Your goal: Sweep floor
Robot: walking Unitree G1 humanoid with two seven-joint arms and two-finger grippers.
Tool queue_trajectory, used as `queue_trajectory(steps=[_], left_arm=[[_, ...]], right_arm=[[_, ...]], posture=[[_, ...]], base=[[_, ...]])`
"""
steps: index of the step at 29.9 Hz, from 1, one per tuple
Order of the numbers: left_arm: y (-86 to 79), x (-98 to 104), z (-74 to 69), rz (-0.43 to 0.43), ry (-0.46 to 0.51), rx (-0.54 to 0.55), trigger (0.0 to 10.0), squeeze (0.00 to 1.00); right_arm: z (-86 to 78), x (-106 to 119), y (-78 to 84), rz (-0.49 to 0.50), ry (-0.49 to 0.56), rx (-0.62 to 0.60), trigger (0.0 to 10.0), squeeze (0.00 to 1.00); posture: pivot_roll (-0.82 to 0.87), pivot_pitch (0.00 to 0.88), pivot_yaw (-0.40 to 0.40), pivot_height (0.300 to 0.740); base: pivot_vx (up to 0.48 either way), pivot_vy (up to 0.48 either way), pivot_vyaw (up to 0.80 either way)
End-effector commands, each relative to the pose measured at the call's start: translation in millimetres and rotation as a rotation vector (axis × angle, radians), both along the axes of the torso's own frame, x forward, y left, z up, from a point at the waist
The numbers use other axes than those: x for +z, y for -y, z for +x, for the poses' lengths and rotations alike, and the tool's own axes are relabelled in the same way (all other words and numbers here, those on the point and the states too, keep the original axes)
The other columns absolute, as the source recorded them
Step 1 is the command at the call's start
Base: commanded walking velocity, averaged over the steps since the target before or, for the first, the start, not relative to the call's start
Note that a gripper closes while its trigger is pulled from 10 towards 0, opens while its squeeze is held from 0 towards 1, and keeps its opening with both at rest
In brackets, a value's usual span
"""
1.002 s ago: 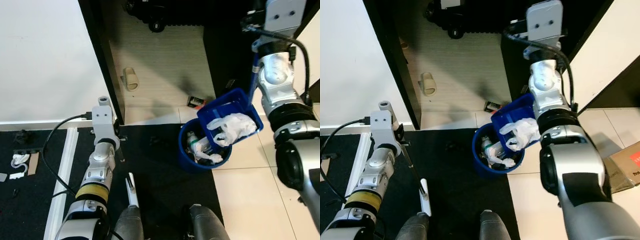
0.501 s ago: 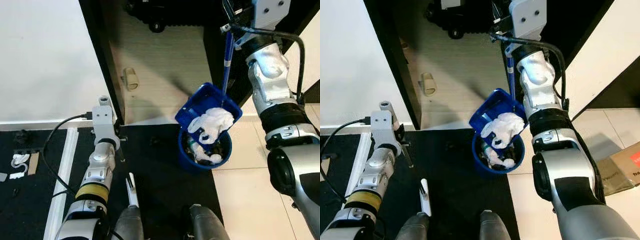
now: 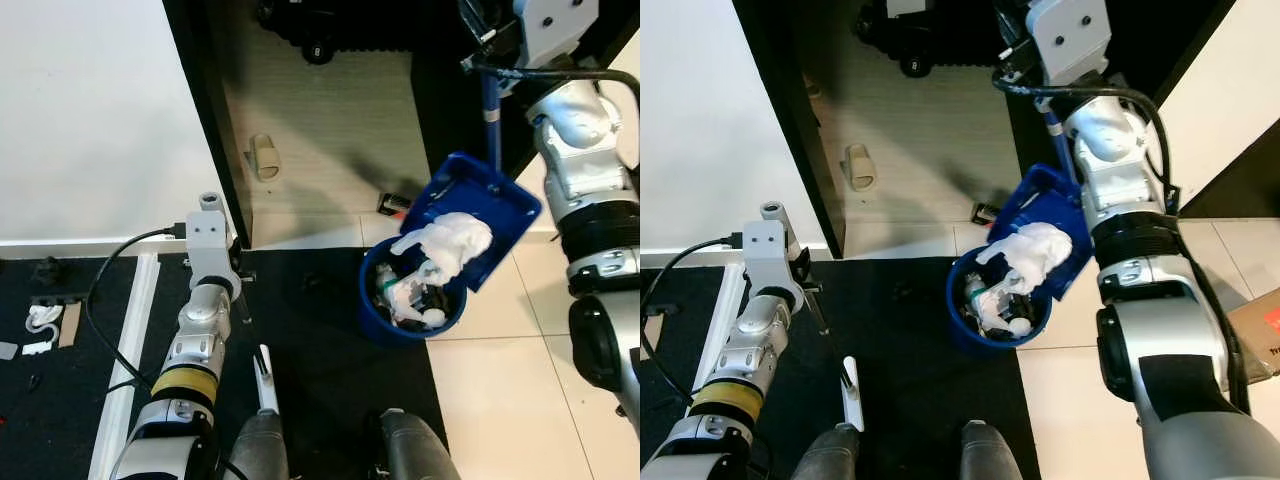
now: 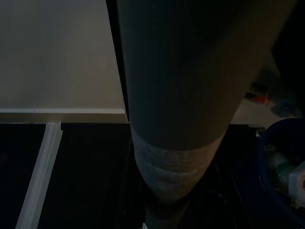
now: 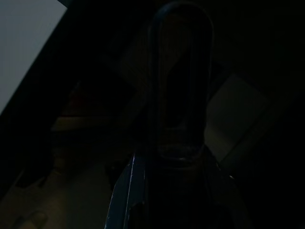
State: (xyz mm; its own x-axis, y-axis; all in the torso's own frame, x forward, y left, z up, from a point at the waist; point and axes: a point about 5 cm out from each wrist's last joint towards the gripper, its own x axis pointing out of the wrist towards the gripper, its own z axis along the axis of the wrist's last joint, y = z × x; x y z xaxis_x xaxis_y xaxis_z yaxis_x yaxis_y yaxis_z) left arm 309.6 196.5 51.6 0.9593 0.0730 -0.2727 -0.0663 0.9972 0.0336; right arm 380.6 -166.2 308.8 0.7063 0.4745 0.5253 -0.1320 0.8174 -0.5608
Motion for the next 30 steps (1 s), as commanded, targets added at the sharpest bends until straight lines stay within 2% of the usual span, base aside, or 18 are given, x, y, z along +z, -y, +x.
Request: queue_trajectory(steps=[1, 12, 20, 27, 29, 30], left_arm=[[-1.0, -2.0, -0.7, 0.011, -0.018, -0.009, 10.0, 0.00], [0.0, -0.6, 1.3, 0.013, -0.015, -0.020, 10.0, 0.00], [-2.1, -1.0, 1.5, 0.020, -0.018, -0.019, 10.0, 0.00], [-4.6, 0.4, 2.5, 0.023, -0.014, -0.014, 10.0, 0.00], [-5.8, 0.3, 2.3, 0.025, -0.014, -0.009, 10.0, 0.00], [-5.8, 0.3, 2.3, 0.025, -0.014, -0.009, 10.0, 0.00]], right_arm=[[-5.2, 17.5, 2.0, -0.014, 0.072, 0.008, 10.0, 0.00], [-5.9, 26.1, 9.6, -0.033, 0.098, -0.023, 10.0, 0.00], [-3.0, 32.3, 31.0, -0.063, 0.101, -0.116, 10.0, 0.00], [-5.8, 53.5, 48.8, -0.051, 0.146, -0.184, 10.0, 0.00], [-9.1, 73.6, 64.3, 0.006, 0.163, -0.221, 10.0, 0.00], [-9.1, 73.6, 64.3, 0.006, 0.163, -0.221, 10.0, 0.00]], posture=[[0.02, 0.071, -0.056, 0.740], [0.02, 0.064, -0.053, 0.740], [0.03, 0.057, -0.051, 0.740], [0.03, 0.063, -0.053, 0.740], [0.03, 0.065, -0.056, 0.740], [0.03, 0.065, -0.056, 0.740]], base=[[0.000, 0.000, 0.00], [0.000, 0.000, 0.00], [0.000, 0.000, 0.00], [0.000, 0.000, 0.00], [0.000, 0.000, 0.00], [0.000, 0.000, 0.00]])
